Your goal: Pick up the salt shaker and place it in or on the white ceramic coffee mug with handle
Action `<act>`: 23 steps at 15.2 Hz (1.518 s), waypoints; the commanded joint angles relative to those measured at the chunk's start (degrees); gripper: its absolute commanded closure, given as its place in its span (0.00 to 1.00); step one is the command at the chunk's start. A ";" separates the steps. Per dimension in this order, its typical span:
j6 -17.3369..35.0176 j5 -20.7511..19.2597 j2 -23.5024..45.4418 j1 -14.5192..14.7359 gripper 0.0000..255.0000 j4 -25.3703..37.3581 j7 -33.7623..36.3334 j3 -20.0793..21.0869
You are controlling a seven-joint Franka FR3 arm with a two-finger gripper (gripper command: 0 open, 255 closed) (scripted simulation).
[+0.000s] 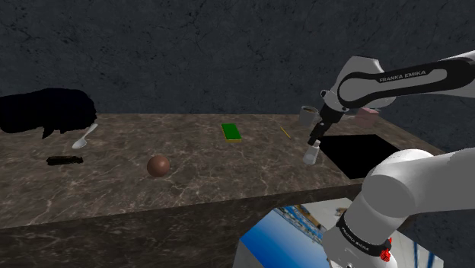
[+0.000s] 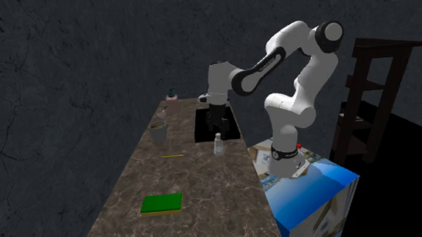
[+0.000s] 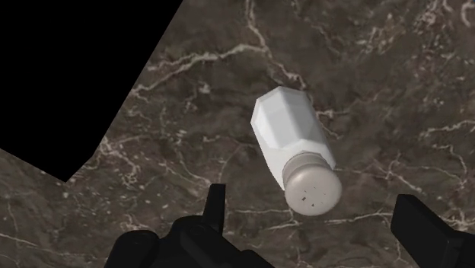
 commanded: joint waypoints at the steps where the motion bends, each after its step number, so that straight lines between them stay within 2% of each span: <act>1: 0.00 0.00 0.00 0.00 1.00 0.00 0.00 0.00; 10: 0.01 0.00 0.01 0.00 1.00 0.00 0.00 0.00; 23: -12.16 3.04 -4.79 0.92 1.00 7.53 0.44 3.75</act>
